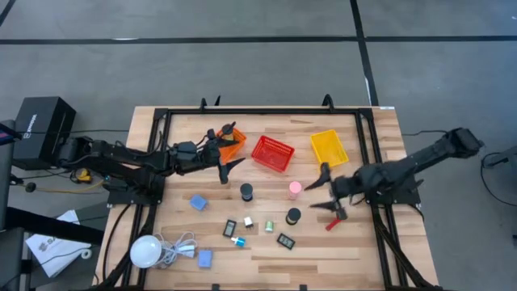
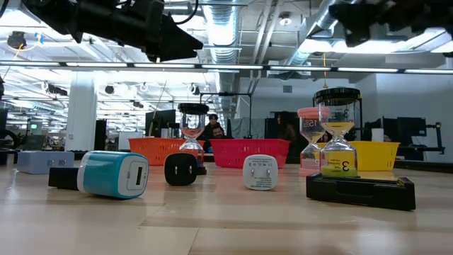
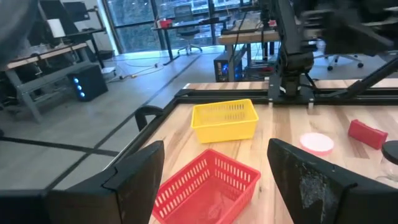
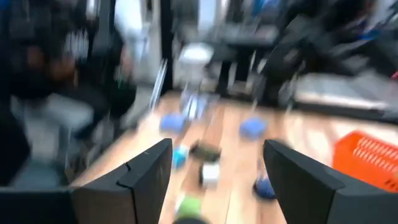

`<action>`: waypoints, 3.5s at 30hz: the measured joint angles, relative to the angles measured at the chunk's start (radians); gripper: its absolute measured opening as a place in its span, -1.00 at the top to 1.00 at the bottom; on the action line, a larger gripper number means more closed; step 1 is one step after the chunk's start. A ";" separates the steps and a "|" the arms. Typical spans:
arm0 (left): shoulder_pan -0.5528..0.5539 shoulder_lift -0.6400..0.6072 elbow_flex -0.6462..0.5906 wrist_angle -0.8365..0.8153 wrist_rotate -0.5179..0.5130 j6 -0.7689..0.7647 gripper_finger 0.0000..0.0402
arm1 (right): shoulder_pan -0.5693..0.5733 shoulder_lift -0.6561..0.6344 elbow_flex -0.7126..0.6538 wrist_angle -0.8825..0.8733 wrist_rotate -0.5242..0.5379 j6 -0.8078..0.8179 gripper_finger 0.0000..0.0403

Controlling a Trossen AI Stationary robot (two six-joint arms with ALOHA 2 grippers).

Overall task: Pick & Place Office items
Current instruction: Put the red digital clock into the red bin

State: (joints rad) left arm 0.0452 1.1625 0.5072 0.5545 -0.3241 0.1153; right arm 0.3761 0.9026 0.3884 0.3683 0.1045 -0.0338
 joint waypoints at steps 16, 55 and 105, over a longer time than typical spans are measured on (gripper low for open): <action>0.000 0.000 0.000 -0.001 0.000 -0.023 -0.40 | 0.253 0.533 0.727 -1.513 -0.095 0.550 -0.21; 0.000 0.000 0.000 0.003 0.095 -0.068 -0.14 | 0.131 0.916 0.666 -1.413 -0.186 0.429 -0.08; 0.000 0.000 0.000 0.015 0.094 -0.068 -0.11 | -0.552 0.583 0.786 -1.150 0.075 -0.238 0.67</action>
State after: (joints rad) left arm 0.0456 1.1629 0.5068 0.5696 -0.2304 0.0472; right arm -0.1763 1.4858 1.1748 -0.7820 0.1799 -0.2717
